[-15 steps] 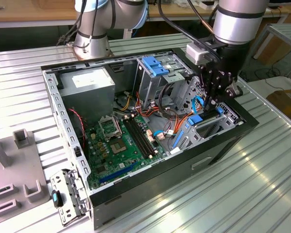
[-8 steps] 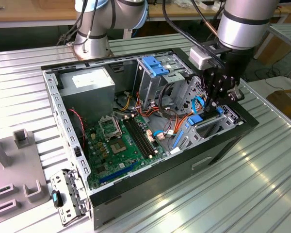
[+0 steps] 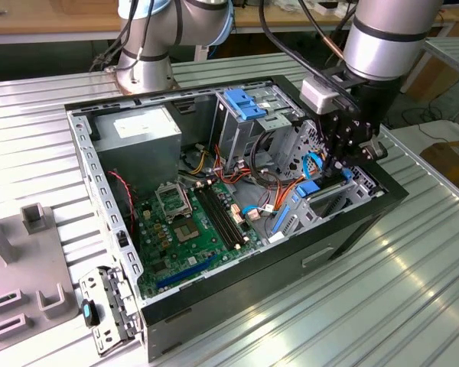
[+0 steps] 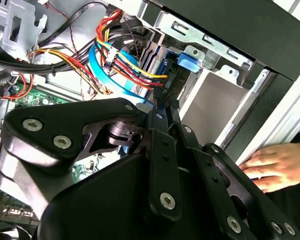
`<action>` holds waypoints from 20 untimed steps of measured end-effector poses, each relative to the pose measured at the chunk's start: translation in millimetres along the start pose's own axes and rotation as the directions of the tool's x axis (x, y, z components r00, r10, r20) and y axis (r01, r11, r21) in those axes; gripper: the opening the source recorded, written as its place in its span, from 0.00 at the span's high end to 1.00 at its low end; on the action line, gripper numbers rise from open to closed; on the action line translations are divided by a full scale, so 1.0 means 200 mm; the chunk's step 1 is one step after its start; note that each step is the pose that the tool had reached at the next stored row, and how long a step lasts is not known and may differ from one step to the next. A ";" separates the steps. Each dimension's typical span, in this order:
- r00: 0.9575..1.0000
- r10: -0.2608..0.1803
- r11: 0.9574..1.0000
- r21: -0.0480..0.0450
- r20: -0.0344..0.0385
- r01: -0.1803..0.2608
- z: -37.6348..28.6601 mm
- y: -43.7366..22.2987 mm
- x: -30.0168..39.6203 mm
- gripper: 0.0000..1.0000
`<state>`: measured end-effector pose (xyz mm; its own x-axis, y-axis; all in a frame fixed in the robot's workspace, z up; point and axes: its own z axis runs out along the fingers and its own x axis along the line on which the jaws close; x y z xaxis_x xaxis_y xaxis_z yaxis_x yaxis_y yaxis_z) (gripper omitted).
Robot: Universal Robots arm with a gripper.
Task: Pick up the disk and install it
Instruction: 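Insert the second disk wire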
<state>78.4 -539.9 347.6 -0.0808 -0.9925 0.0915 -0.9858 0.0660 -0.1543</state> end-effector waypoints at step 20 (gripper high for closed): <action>0.994 0.016 1.000 -0.009 0.105 -0.015 0.010 -0.006 0.094 0.84</action>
<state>78.4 -558.9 347.5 -0.0804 -0.9966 -0.0152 -0.9858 0.0818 -0.1464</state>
